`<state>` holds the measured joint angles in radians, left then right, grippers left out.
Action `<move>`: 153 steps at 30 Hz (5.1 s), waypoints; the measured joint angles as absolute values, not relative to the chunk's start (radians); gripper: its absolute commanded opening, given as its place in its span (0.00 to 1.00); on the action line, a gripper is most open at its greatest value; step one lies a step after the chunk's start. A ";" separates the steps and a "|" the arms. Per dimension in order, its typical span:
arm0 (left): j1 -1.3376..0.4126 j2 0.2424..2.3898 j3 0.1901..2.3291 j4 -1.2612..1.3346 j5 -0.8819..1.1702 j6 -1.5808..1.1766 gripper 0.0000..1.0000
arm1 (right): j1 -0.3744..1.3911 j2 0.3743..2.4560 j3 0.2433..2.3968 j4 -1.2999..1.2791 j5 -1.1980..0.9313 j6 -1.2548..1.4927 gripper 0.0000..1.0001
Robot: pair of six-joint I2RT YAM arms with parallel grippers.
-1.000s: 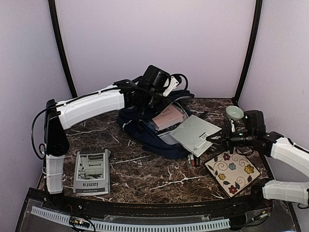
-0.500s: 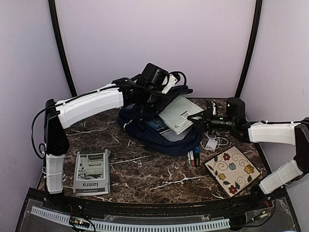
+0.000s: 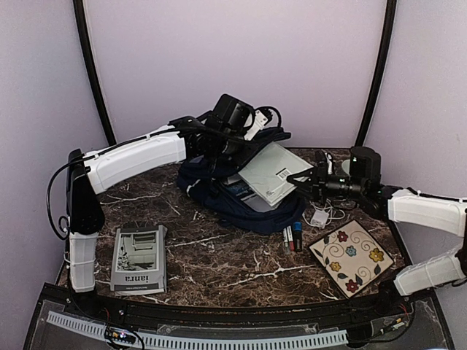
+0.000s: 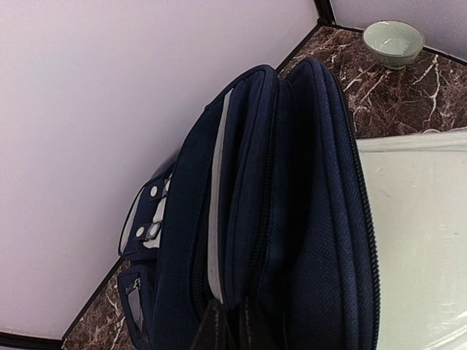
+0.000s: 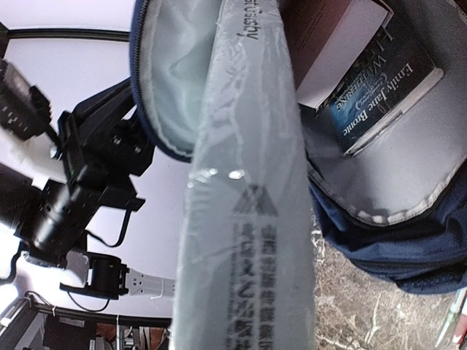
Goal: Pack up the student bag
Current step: Place the book in the largest pocket of the bag, then move the book to the center of the board, then move the book to the student bag.
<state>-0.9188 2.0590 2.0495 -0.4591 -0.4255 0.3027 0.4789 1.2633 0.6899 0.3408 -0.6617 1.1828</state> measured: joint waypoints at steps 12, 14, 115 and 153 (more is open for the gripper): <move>-0.914 2.059 2.060 -0.470 -0.350 0.256 0.00 | 0.480 1.397 0.707 0.418 -0.673 1.169 0.00; -0.916 2.059 2.060 -0.471 -0.336 0.255 0.00 | 0.484 1.464 0.759 0.418 -0.673 1.167 0.03; -0.947 1.243 0.639 -0.275 0.112 -0.160 0.67 | 1.013 1.760 1.243 -0.391 -0.265 0.496 0.89; -1.256 1.279 0.764 -0.488 -0.086 -0.563 0.57 | 0.981 1.768 1.006 -0.368 -0.382 0.516 0.39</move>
